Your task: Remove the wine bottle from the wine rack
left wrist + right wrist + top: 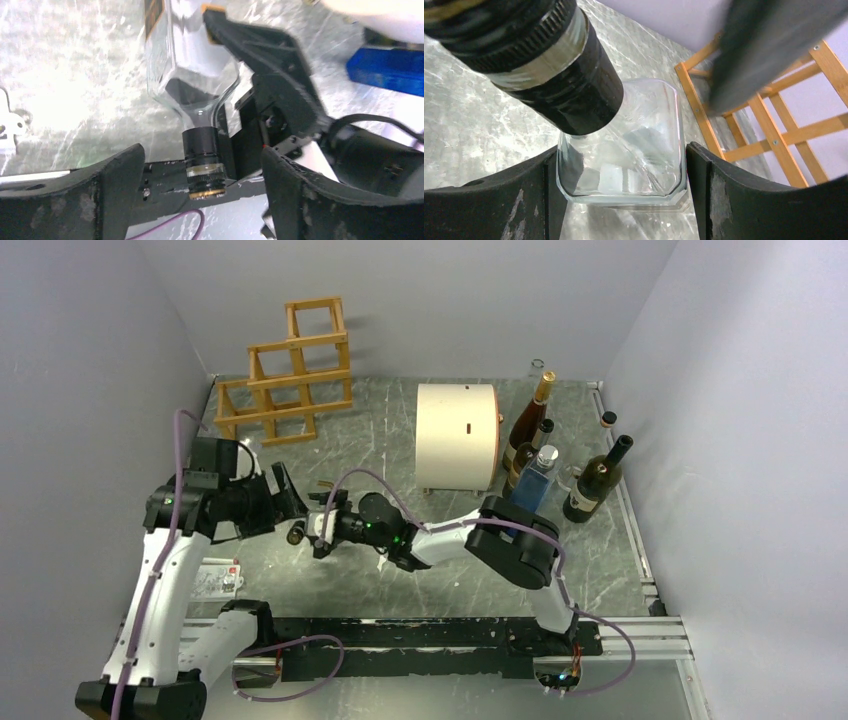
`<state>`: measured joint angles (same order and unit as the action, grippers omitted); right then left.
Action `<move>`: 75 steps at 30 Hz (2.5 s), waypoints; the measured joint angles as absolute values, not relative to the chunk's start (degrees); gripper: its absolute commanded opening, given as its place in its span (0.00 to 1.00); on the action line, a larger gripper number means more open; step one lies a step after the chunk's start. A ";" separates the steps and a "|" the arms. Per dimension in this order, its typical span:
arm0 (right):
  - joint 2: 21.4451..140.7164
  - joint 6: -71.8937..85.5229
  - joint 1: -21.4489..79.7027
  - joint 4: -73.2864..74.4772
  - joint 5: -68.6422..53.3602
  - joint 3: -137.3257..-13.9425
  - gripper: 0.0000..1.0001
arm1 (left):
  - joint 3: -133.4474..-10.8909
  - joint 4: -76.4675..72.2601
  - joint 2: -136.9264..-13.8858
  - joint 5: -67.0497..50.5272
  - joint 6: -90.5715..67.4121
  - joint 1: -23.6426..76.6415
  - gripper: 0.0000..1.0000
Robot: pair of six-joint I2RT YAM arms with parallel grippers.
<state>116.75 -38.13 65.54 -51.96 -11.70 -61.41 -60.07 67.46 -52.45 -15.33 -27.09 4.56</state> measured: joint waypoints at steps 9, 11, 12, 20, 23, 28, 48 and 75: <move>107.74 -31.07 65.67 -52.45 -5.08 -52.23 0.16 | -71.16 61.30 -49.30 -14.13 -26.85 4.97 0.97; 104.62 -28.49 65.65 -51.37 -2.11 -50.02 0.09 | -71.37 59.09 -47.92 -13.13 -27.03 4.97 0.97; 103.31 -27.35 65.63 -50.65 -0.93 -49.30 0.08 | -71.35 58.35 -47.24 -12.69 -27.14 4.97 0.97; 88.95 -12.86 63.94 -35.33 9.17 -47.00 0.05 | -66.63 52.10 -42.89 -10.46 -28.62 4.97 0.97; 84.84 -6.92 62.39 -29.26 11.62 -46.81 0.05 | -65.39 51.24 -43.57 -10.46 -28.93 4.97 0.97; 78.72 -0.62 58.85 -25.08 14.79 -42.26 0.05 | -65.12 49.34 -44.97 -10.46 -28.93 4.97 0.97; 66.94 -0.40 58.87 -32.71 18.65 -27.03 0.65 | -63.05 44.82 -44.95 -10.59 -29.61 4.97 0.97; 48.36 -3.27 58.67 6.55 28.67 -51.22 1.00 | -73.03 34.09 -52.69 -9.17 -21.50 4.97 0.99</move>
<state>48.36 -3.27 58.67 6.55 28.67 -51.22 -73.03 34.09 -52.69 -9.17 -21.50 4.97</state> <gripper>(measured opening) 0.997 0.983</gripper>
